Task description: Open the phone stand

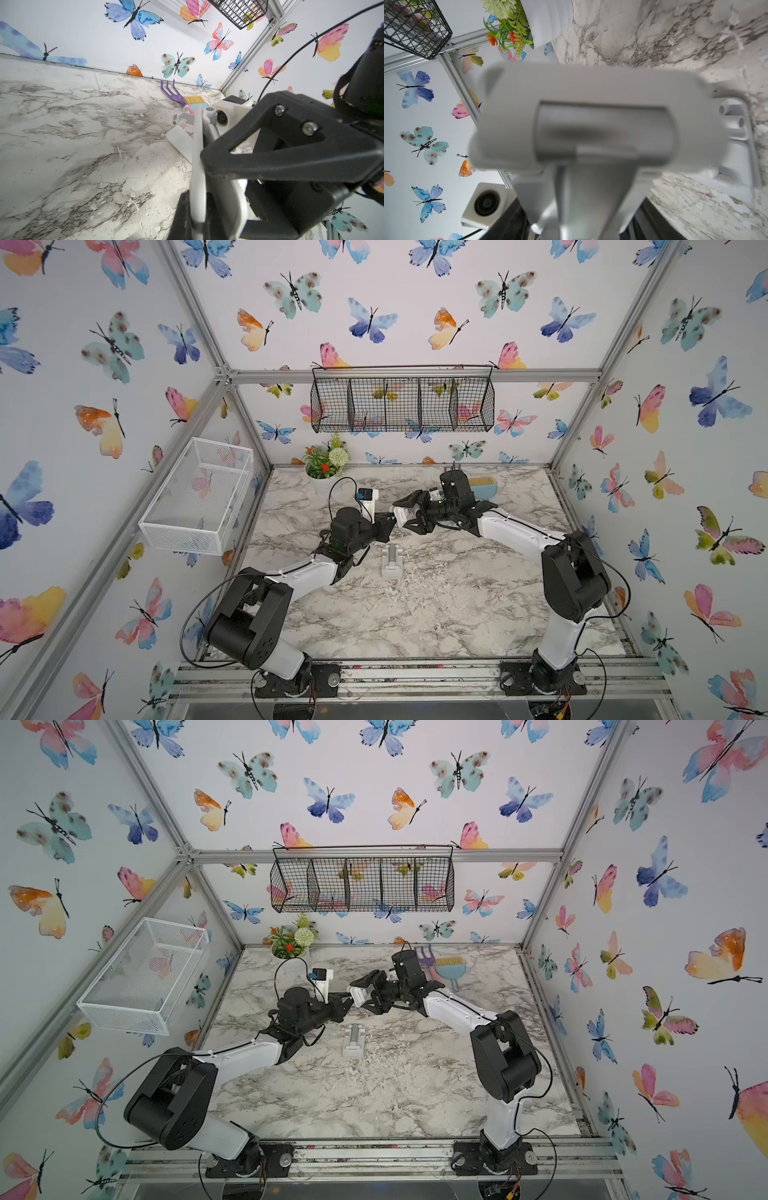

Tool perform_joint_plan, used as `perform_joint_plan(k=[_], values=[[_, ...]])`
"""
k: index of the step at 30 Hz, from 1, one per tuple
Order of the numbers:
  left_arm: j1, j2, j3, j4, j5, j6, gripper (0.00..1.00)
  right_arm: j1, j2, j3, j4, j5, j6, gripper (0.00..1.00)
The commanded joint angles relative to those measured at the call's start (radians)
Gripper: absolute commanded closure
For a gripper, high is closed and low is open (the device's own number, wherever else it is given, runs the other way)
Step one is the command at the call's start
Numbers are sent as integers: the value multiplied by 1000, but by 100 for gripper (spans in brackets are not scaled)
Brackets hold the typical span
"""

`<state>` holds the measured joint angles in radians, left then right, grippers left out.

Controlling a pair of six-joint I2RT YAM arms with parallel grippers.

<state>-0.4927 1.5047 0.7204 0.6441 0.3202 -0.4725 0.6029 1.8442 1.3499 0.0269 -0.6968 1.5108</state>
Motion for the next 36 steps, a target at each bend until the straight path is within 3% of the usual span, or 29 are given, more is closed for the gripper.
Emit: perform_joint_plan(k=[1,11,36], values=[[-21,-41,-7,-48,7,34,100,47,-19,45,50,-122,-49,94],[73,35,11,0,-34,44,100,47,-101,31,-11,-150,-37,99],[255,258,124,86,56,59,100,29,-203,57,-52,-301,15,99]])
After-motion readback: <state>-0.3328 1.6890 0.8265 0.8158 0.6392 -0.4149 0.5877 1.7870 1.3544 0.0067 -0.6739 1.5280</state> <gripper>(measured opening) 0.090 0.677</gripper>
